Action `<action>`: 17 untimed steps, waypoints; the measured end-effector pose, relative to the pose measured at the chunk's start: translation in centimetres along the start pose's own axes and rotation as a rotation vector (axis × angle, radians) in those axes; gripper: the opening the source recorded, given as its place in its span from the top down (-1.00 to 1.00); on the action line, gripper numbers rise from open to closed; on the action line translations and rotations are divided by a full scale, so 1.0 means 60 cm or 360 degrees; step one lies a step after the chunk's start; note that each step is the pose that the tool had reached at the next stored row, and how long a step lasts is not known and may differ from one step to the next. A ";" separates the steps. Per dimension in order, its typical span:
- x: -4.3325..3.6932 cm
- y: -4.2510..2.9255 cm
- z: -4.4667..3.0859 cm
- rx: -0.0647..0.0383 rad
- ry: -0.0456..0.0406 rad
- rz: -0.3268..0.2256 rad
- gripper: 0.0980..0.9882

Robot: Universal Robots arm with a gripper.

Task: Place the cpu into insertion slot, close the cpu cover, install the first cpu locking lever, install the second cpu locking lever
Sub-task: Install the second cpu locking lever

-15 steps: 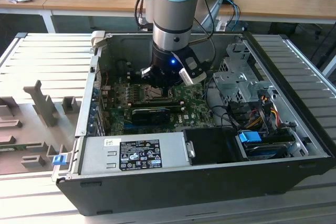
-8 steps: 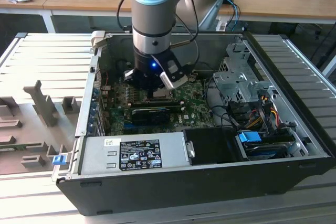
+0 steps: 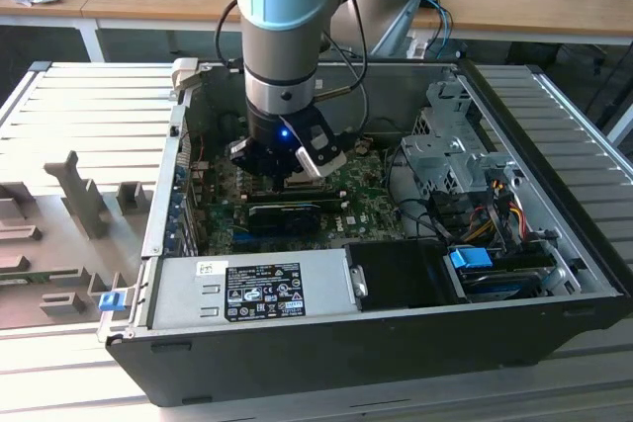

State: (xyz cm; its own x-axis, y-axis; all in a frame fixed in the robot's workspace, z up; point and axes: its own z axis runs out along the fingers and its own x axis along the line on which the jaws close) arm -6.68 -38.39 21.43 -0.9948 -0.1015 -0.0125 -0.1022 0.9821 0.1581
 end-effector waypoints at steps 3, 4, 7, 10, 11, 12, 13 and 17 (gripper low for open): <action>0.002 -0.007 0.003 -0.0029 -0.0003 0.0000 0.98; 0.004 -0.010 0.002 -0.0055 -0.0005 0.0000 0.98; 0.006 -0.019 0.001 -0.0107 -0.0011 0.0000 0.98; 0.009 -0.029 0.000 -0.0172 -0.0018 -0.0001 0.98; 0.011 -0.032 0.000 -0.0189 -0.0020 -0.0001 0.98; 0.012 -0.034 0.003 -0.0202 -0.0021 -0.0001 0.98; 0.012 -0.035 0.005 -0.0208 -0.0021 -0.0001 0.98; 0.013 -0.039 0.014 -0.0235 -0.0024 -0.0001 0.98</action>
State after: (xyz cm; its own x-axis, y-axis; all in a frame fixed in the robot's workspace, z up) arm -7.24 -40.63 20.22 -0.9948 -0.0984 -0.0273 -0.1021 0.9480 0.3013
